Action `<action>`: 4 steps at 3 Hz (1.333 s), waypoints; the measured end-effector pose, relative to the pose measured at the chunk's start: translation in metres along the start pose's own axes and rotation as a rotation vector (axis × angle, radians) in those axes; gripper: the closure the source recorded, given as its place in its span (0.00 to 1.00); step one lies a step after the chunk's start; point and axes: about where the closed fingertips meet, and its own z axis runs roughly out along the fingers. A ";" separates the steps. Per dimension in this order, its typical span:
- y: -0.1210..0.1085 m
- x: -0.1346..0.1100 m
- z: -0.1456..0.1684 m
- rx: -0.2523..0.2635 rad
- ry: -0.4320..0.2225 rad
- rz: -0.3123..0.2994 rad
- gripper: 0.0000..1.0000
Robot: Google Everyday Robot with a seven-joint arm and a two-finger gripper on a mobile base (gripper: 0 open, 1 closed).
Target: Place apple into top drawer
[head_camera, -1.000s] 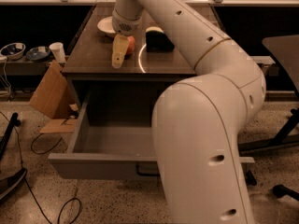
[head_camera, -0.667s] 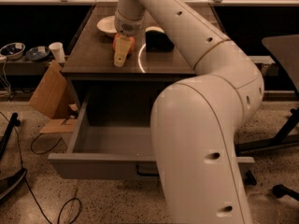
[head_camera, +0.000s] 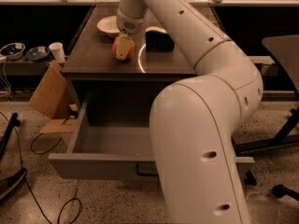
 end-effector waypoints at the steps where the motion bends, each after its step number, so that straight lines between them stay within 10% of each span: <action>1: 0.003 0.002 -0.021 0.014 -0.039 -0.015 0.96; 4: 0.052 0.070 -0.070 0.027 -0.202 0.088 1.00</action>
Offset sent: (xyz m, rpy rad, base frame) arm -0.0455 -0.0476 0.0627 0.1110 -0.0739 0.0487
